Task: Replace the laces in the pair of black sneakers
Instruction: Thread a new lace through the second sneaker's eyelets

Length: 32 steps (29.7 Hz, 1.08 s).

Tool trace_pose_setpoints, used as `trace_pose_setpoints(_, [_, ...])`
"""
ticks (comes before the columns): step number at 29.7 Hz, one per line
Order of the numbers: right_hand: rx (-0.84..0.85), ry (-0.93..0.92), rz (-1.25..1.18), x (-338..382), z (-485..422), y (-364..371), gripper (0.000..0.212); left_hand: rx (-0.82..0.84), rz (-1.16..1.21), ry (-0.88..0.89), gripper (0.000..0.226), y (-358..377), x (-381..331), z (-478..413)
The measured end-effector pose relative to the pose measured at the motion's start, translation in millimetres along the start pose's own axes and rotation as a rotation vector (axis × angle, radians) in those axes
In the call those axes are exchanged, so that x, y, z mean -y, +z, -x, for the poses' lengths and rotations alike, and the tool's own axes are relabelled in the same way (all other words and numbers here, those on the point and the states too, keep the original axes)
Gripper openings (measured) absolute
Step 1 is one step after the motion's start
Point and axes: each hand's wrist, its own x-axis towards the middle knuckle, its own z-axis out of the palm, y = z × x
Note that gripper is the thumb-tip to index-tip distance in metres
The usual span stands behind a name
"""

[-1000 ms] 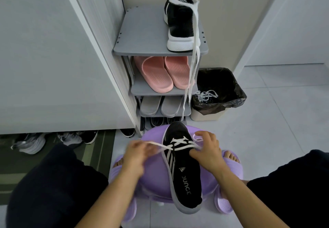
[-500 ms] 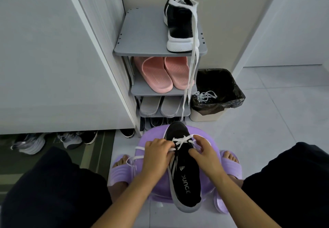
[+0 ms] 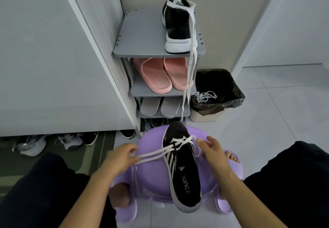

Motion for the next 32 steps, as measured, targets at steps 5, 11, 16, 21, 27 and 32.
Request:
trace_pose_setpoints(5, [-0.014,-0.31,0.445,8,-20,-12,0.047,-0.167,0.321,0.398,0.022,44,-72,-2])
trace_pose_setpoints(11, [0.127,-0.376,1.001,19,-43,-8,0.031,0.037,0.692,-0.002,0.018,49,-92,-16])
trace_pose_setpoints(16, [0.091,-0.47,1.185,17,-50,-7,0.023,0.17,0.788,-0.142,0.027,46,-84,-17])
trace_pose_setpoints(21, [0.227,-0.407,0.968,11,-53,-8,0.023,0.225,0.933,-0.195,0.016,46,-84,-16])
trace_pose_setpoints(27, [0.36,-0.303,0.705,13,-51,-12,0.029,0.186,1.065,-0.173,0.019,39,-85,-10])
trace_pose_setpoints(32, [0.359,-0.305,0.757,16,-53,-12,0.027,0.198,1.248,-0.176,0.029,35,-79,-6])
